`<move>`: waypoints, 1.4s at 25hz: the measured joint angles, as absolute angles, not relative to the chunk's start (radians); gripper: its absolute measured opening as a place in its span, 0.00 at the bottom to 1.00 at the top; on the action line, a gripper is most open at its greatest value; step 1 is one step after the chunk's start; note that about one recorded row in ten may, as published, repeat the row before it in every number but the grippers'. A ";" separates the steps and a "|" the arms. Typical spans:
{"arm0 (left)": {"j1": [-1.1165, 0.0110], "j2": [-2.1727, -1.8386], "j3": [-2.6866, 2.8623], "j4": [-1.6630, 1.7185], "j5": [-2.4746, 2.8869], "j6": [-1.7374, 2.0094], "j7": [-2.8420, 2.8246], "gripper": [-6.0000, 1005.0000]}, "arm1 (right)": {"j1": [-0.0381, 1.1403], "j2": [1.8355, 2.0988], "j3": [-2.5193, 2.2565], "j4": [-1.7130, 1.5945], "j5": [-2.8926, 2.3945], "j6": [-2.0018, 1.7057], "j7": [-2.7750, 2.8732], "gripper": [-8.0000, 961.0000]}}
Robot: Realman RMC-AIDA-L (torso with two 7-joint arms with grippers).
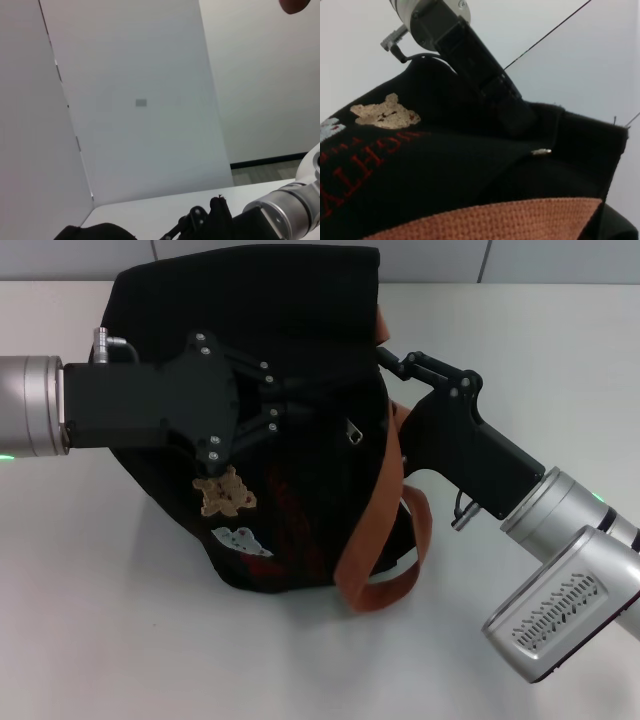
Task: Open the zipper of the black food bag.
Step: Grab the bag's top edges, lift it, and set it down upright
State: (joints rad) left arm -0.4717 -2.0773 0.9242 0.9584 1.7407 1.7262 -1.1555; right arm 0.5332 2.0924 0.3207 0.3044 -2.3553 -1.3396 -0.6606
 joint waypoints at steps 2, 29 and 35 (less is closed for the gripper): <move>-0.474 -2.078 0.925 0.956 1.739 1.727 -1.155 0.11 | 0.533 2.092 0.321 0.304 -2.355 -1.339 -0.658 0.43; -0.482 -2.077 0.950 0.926 1.705 1.720 -1.145 0.11 | 0.512 2.092 0.304 0.327 -2.378 -1.338 -0.661 0.43; -0.482 -2.077 0.950 0.926 1.705 1.717 -1.144 0.11 | 0.492 2.092 0.304 0.326 -2.394 -1.386 -0.660 0.43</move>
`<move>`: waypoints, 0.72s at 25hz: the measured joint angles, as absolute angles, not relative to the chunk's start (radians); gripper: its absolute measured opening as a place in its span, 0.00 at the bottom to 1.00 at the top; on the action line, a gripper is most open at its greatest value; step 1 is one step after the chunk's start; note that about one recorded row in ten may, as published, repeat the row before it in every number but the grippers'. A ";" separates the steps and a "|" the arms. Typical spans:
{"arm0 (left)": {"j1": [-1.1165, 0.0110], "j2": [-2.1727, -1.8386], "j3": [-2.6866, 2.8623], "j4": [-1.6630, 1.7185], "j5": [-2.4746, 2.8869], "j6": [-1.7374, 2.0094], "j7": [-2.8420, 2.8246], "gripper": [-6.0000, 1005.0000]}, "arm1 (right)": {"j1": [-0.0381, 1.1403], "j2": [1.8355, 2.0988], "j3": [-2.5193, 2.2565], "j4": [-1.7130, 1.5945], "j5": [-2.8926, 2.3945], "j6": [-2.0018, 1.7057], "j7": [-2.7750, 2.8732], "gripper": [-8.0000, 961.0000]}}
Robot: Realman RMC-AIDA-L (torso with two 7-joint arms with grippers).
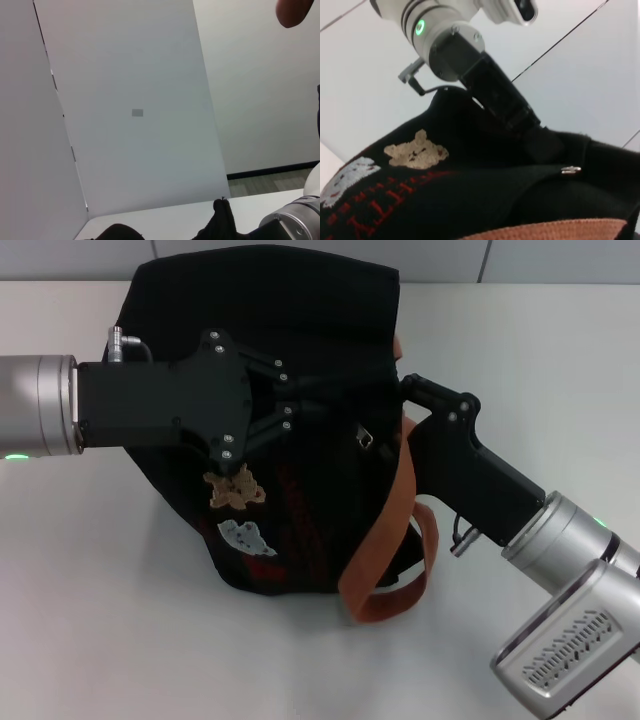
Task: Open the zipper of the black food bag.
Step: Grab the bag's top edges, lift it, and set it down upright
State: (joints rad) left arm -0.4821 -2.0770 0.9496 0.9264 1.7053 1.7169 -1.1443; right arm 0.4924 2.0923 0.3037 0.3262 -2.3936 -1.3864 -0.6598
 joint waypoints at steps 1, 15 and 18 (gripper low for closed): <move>-0.483 -2.077 0.950 0.926 1.705 1.717 -1.144 0.11 | 0.491 2.092 0.304 0.326 -2.394 -1.390 -0.660 0.43; -0.485 -2.077 0.941 0.924 1.693 1.711 -1.144 0.11 | 0.437 2.092 0.302 0.319 -2.402 -1.420 -0.649 0.43; -0.484 -2.076 0.943 0.923 1.685 1.711 -1.144 0.11 | 0.433 2.092 0.302 0.319 -2.402 -1.418 -0.626 0.43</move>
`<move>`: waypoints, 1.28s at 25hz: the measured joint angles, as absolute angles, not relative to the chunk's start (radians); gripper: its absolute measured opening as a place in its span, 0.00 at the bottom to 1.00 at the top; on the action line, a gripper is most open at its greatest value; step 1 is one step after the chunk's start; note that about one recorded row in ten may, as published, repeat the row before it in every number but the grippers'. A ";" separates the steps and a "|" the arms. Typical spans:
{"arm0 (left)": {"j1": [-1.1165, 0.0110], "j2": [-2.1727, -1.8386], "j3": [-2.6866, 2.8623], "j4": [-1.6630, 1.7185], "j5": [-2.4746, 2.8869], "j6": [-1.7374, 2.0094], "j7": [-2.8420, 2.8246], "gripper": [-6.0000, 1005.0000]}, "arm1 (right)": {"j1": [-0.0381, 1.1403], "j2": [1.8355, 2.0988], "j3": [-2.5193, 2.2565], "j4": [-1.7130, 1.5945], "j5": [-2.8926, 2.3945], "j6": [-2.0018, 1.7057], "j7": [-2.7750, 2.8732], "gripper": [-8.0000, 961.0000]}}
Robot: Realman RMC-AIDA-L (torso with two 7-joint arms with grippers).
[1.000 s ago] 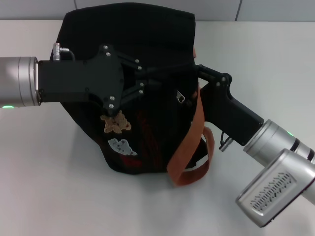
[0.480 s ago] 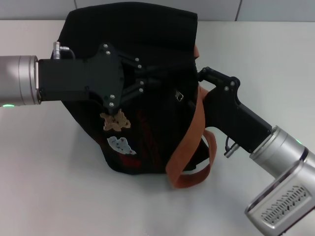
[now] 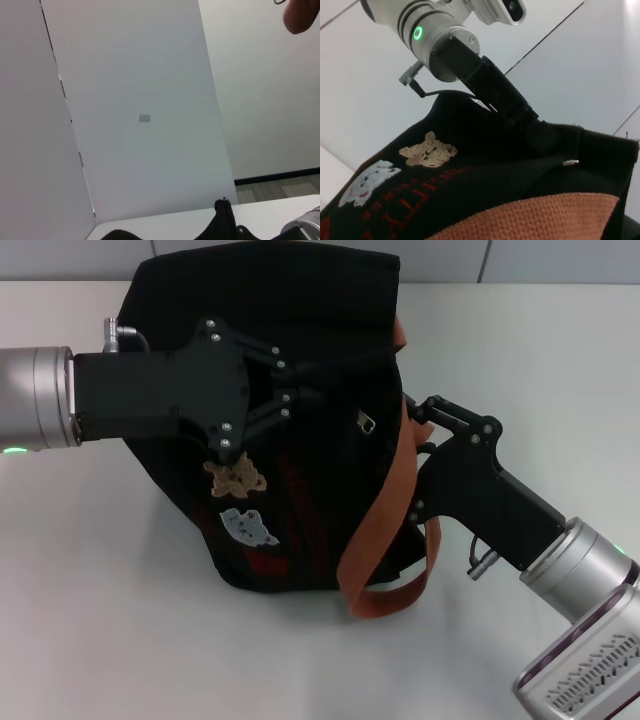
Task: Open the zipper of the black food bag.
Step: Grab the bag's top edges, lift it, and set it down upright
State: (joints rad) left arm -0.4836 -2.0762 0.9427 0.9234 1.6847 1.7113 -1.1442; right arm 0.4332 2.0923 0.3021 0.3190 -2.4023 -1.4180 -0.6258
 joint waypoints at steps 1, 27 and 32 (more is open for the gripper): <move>-0.484 -2.076 0.944 0.923 1.683 1.711 -1.144 0.11 | 0.433 2.092 0.303 0.319 -2.402 -1.418 -0.615 0.43; -0.491 -2.077 0.974 0.902 1.678 1.717 -1.130 0.11 | 0.497 2.092 0.371 0.353 -2.394 -1.334 -0.562 0.67; -0.495 -2.077 0.974 0.901 1.679 1.714 -1.130 0.11 | 0.495 2.092 0.380 0.353 -2.394 -1.336 -0.562 0.67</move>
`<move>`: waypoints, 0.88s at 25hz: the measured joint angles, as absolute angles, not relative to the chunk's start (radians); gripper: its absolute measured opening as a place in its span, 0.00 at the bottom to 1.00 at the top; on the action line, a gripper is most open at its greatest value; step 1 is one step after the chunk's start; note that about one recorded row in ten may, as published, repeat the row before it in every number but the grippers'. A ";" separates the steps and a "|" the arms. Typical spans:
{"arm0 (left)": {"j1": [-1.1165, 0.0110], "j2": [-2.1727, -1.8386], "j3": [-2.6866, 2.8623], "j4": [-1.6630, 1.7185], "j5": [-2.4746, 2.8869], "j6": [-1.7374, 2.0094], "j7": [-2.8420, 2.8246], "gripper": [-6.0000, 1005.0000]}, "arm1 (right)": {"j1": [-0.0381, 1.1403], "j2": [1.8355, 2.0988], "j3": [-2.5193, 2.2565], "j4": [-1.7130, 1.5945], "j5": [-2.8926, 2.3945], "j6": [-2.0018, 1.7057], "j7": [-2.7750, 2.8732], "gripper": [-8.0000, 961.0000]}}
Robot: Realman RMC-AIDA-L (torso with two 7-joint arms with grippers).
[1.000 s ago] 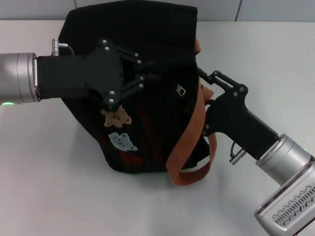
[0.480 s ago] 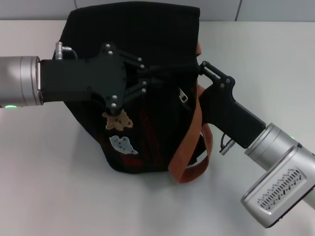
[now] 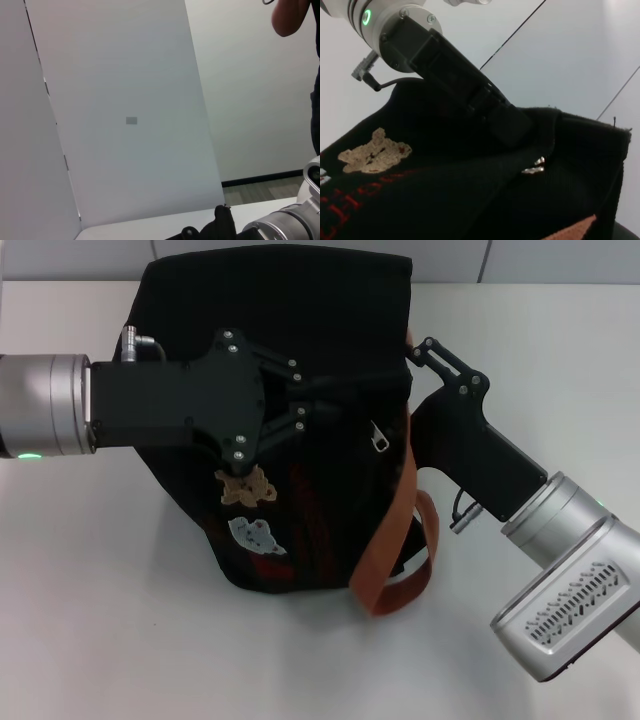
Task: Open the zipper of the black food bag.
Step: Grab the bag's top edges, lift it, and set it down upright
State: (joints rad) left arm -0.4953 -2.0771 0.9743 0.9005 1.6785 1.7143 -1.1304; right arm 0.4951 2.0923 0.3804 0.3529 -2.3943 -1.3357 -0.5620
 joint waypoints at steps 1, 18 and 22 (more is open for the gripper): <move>-0.496 -2.077 0.974 0.900 1.679 1.714 -1.130 0.11 | 0.494 2.092 0.380 0.353 -2.395 -1.336 -0.562 0.67; -0.507 -2.077 0.981 0.897 1.680 1.704 -1.129 0.11 | 0.493 2.092 0.370 0.348 -2.402 -1.350 -0.573 0.29; -0.507 -2.077 0.984 0.897 1.680 1.704 -1.129 0.11 | 0.496 2.092 0.369 0.347 -2.404 -1.346 -0.574 0.14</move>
